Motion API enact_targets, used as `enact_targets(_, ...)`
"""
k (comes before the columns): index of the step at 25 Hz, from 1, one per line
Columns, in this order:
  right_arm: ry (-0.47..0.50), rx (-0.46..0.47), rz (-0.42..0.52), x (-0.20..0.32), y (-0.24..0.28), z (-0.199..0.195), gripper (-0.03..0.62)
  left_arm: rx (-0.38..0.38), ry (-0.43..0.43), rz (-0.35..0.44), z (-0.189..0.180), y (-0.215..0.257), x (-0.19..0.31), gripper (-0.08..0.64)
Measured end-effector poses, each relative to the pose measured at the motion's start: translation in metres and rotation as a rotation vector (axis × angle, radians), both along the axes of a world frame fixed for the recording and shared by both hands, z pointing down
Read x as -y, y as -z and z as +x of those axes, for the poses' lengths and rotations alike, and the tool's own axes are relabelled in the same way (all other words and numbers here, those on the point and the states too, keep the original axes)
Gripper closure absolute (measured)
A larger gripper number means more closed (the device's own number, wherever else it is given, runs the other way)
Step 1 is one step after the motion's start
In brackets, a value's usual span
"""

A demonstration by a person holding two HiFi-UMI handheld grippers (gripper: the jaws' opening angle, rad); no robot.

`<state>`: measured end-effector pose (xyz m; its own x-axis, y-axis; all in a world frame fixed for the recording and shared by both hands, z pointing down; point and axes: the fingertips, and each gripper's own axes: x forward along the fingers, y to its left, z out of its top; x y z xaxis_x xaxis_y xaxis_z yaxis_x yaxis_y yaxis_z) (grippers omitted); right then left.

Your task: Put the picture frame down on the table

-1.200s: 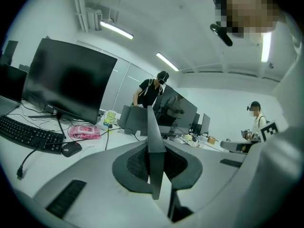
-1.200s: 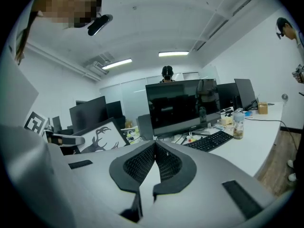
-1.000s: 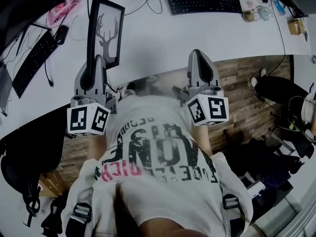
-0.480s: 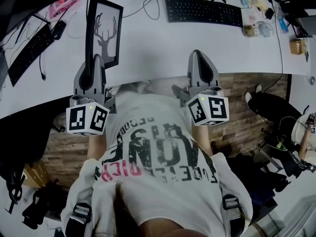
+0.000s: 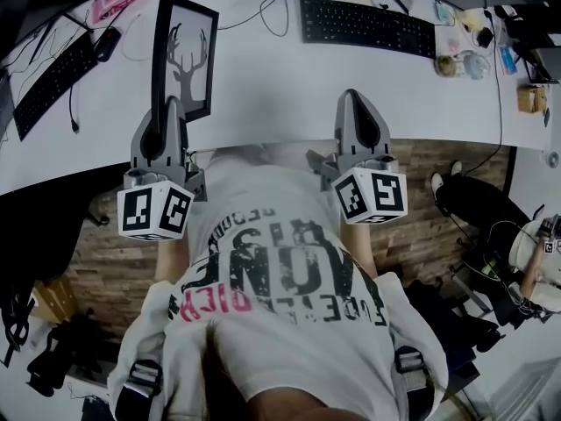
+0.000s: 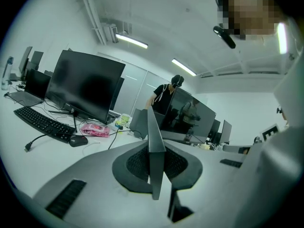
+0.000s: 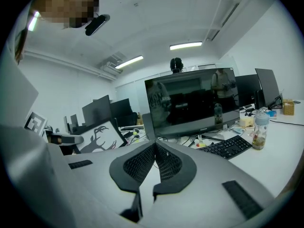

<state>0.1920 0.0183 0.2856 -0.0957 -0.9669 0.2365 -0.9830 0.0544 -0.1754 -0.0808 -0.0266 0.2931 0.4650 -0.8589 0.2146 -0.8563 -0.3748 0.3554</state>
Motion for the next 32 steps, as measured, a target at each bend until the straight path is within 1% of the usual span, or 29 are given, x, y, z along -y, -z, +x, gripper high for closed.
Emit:
enact_targets(6,-0.013,0.005,0.001,0.012,0.002,-0.007,0.592,-0.007,-0.01,-0.001,-0.007,0.0,0.012,0.535)
enact_targets(12,-0.009,0.006,0.006,0.028,0.011,-0.029,0.592,-0.004,-0.022,-0.002,-0.024,0.006,0.028,0.535)
enact_targets(15,-0.003,0.01,0.007,0.033,0.012,-0.038,0.592,0.0,-0.015,0.0,-0.033,0.009,0.031,0.535)
enact_targets(24,0.01,0.016,0.001,0.033,0.007,-0.044,0.592,0.003,0.007,-0.009,-0.042,0.006,0.027,0.535)
enact_targets(32,0.009,0.012,-0.003,0.022,0.005,-0.046,0.592,0.001,0.003,-0.017,-0.042,0.002,0.019,0.535)
